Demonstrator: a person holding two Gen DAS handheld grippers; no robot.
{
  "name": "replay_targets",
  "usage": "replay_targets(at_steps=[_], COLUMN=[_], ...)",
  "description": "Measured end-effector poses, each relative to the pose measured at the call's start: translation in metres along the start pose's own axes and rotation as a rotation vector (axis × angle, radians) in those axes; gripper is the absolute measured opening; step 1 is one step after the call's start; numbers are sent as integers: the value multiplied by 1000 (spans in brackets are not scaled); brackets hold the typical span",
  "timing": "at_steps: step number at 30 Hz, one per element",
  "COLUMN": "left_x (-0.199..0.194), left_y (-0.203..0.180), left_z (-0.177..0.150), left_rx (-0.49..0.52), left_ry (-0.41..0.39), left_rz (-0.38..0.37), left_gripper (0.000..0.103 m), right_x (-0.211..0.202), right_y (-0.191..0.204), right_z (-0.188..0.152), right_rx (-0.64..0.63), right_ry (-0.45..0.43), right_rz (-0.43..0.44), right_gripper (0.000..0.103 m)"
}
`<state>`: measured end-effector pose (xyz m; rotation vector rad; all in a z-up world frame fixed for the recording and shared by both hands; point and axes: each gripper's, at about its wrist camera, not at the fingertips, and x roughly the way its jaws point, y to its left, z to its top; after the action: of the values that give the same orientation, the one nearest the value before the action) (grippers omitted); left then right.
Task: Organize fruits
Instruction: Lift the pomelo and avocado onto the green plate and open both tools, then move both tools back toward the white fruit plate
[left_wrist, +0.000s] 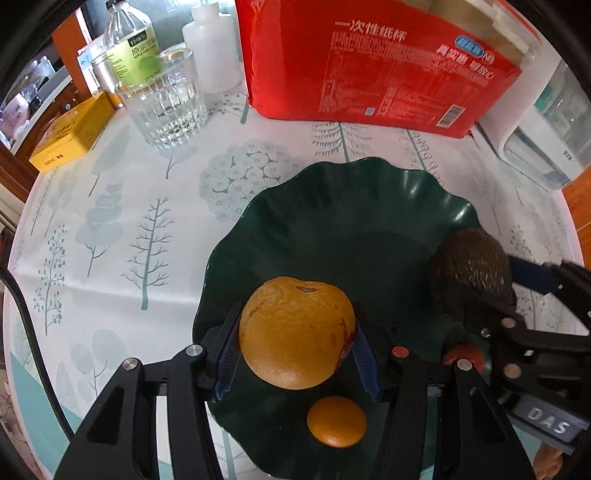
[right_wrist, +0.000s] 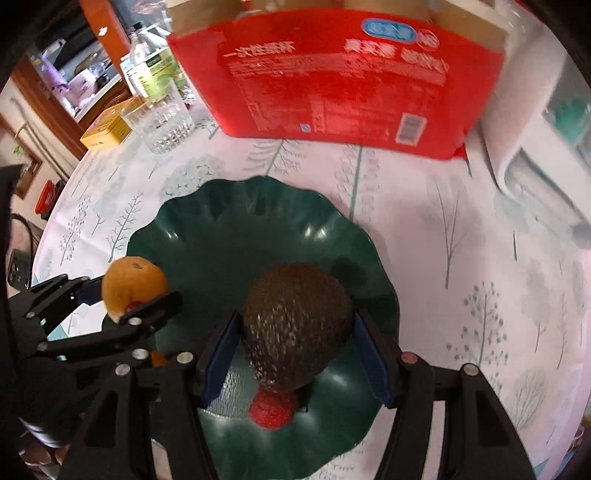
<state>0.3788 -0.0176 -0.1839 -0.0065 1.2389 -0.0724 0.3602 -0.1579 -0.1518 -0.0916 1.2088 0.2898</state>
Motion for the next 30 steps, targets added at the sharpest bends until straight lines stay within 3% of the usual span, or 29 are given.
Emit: replay_targets(at_steps=[6, 8, 10, 30], left_x=[-1, -8, -16, -116], left_y=[2, 2, 1, 0], left_z=[-2, -4, -6, -74], left_rx=[-7, -2, 5, 13], left_ry=[-14, -30, -51, -151], left_rz=[-20, -23, -24, -5], left_gripper=[58, 71, 74, 78], right_x=[-8, -11, -15, -80], right_y=[4, 3, 3, 15], right_z=[4, 3, 2, -50], right_rx=[-2, 6, 11, 18], right_ry=[-45, -49, -52, -109], right_rz=[38, 51, 62, 96], right_gripper=[63, 63, 63, 63])
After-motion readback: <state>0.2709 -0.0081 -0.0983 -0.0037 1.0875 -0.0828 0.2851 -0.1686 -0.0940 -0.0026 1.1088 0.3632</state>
